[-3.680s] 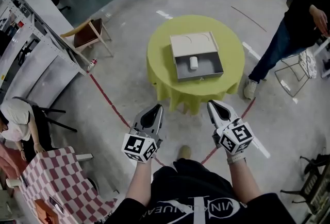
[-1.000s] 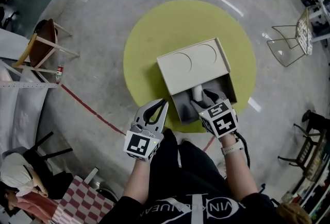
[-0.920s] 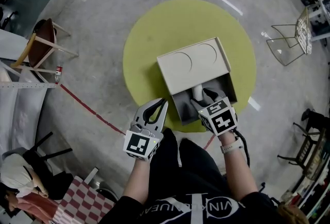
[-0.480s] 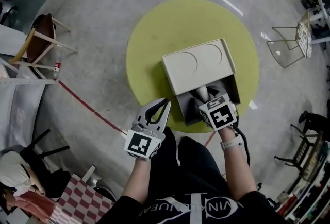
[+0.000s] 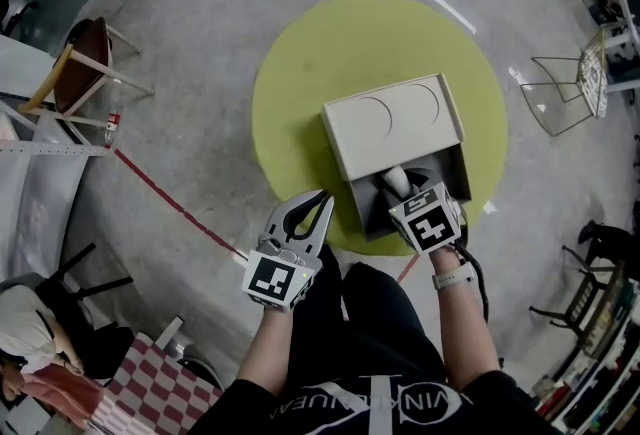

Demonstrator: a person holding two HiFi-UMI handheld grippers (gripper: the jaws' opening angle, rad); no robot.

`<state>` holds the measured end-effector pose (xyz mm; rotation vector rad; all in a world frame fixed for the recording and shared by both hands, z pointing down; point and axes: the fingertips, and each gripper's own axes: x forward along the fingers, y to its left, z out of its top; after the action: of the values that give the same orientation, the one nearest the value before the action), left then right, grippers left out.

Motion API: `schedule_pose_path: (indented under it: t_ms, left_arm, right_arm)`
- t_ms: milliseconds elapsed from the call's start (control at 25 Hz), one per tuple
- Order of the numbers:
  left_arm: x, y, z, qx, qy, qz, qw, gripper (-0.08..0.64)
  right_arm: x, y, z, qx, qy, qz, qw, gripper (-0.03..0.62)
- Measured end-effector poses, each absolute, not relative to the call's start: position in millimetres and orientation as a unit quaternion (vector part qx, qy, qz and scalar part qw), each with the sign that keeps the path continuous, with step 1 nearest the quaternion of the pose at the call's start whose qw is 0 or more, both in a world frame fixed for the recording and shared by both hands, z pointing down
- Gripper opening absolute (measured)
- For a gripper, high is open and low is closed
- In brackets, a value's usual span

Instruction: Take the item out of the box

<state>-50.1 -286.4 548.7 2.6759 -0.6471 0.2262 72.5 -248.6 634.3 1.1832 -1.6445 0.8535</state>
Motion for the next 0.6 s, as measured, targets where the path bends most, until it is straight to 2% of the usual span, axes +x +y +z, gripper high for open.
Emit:
schedule_pose_path:
  t_ms: [600]
  left_arm:
    - [-36.5,-263.9,538.3,0.944,-0.265,0.082,0.177,0.021]
  right_arm:
    - [69.1,-240.2,597.2,0.451,-0.745,0.278,0.406,0.190]
